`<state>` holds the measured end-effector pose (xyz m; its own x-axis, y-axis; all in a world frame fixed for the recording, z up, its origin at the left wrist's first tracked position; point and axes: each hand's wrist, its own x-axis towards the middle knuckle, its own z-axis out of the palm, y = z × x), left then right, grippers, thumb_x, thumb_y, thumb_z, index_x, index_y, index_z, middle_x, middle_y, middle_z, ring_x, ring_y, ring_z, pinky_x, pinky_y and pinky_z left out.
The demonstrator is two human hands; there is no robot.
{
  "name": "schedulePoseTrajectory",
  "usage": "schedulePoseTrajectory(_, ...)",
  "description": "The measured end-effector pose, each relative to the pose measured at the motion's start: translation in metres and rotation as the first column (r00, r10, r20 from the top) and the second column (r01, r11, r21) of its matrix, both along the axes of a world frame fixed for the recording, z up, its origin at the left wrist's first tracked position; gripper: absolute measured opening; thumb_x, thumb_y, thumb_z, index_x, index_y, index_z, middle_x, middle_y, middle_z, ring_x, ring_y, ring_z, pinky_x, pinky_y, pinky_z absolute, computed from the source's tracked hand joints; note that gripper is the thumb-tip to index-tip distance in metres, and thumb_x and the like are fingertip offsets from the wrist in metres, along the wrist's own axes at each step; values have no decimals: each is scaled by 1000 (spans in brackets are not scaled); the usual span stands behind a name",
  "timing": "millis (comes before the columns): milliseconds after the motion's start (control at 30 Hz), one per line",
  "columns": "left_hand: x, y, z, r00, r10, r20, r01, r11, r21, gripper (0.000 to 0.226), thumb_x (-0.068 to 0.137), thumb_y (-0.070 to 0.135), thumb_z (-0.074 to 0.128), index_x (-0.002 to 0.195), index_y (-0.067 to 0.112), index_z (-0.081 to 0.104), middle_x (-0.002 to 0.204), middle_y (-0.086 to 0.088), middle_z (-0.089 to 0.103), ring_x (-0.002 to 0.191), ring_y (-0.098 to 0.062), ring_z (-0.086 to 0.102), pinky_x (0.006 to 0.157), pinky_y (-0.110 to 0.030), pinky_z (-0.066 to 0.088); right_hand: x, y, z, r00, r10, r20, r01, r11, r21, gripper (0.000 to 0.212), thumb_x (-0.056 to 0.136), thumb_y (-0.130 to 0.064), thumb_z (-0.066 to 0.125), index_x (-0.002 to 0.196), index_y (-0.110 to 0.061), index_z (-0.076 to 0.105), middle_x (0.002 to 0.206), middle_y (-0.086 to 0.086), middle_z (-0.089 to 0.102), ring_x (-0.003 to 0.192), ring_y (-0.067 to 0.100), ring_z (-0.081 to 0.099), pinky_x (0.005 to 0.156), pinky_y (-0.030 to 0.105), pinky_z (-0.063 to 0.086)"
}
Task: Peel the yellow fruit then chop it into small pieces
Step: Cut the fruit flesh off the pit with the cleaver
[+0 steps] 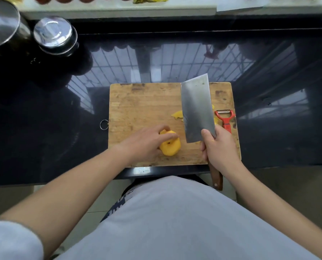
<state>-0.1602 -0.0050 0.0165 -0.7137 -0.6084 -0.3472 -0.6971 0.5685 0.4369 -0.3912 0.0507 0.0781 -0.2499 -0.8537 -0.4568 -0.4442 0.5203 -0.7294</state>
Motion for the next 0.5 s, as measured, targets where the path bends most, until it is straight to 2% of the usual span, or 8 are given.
schedulePoseTrajectory(100,-15,10,5,989,130,74,-128,991,-38,74,83,57,77,143,35,42,128,-1,45,97,-25,56,76,-39,51,-1,1,4,1000,-16,14,17,999,-28,22,105,-23,46,95,-6,56,64,9,64,43,18,54,45,34,49)
schedulePoseTrajectory(200,-32,37,1,920,364,143,-359,931,-61,81,76,78,69,135,28,42,122,-2,49,93,-29,62,69,-40,51,2,1,4,1000,-19,13,19,999,-47,21,106,-23,46,96,-8,57,65,10,65,43,18,54,44,32,48)
schedulePoseTrajectory(333,-32,65,-8,837,543,66,-545,838,16,83,78,76,68,140,31,36,122,1,49,100,-27,61,76,-44,55,7,6,-3,1000,5,-9,-5,1000,-26,22,106,-23,46,94,-8,56,63,8,64,42,19,54,43,33,49)
schedulePoseTrajectory(400,-28,72,-10,811,584,36,-585,808,71,85,80,71,70,146,33,32,126,2,47,105,-24,59,81,-45,56,10,12,-6,999,42,-31,-42,999,-3,23,105,-22,45,90,-7,55,62,8,64,41,18,55,43,30,48)
schedulePoseTrajectory(500,-24,73,-10,813,582,6,-581,810,76,89,84,67,71,153,35,26,129,3,46,107,-22,58,84,-45,56,15,19,-9,992,95,-77,-95,995,5,24,105,-24,45,90,-9,56,66,12,64,44,13,56,43,24,45)
